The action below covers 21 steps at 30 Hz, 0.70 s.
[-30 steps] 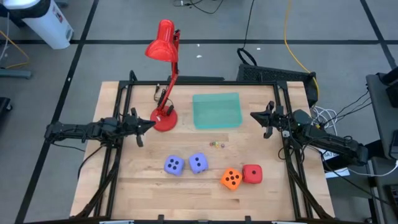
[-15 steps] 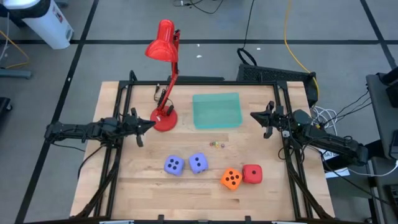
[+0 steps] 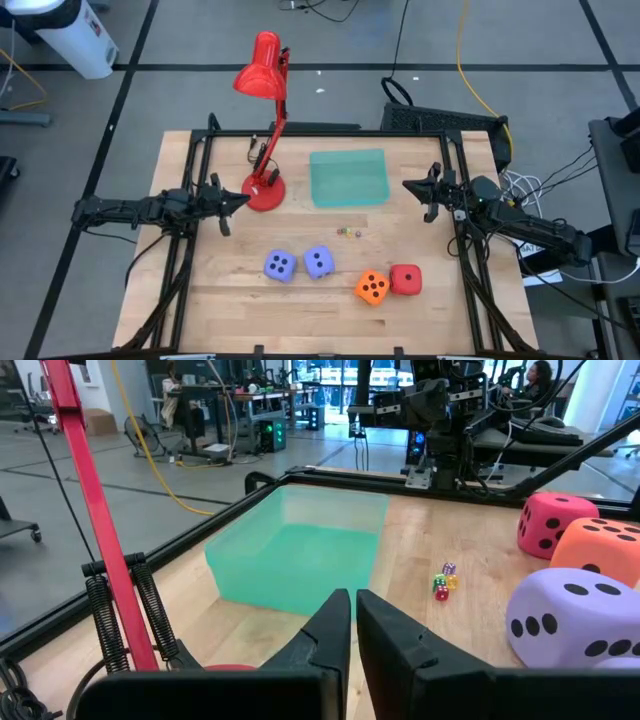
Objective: Pick & Place Dice
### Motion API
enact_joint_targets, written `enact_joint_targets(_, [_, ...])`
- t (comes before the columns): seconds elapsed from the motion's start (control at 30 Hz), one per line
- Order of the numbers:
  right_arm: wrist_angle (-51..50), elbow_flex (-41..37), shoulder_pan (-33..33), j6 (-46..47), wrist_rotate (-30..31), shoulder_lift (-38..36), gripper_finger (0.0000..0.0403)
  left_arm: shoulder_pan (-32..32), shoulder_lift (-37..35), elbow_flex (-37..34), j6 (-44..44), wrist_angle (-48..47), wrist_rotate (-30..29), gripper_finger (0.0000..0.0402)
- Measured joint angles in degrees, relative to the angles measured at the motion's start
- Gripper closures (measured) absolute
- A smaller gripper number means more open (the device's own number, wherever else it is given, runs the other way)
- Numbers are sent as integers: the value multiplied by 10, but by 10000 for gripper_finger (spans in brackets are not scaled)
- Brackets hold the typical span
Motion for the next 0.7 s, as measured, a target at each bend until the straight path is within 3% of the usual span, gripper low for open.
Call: enact_joint_targets(0.7, [0, 0, 0, 0, 0, 0, 403, 0, 0, 0, 1, 8, 0, 371])
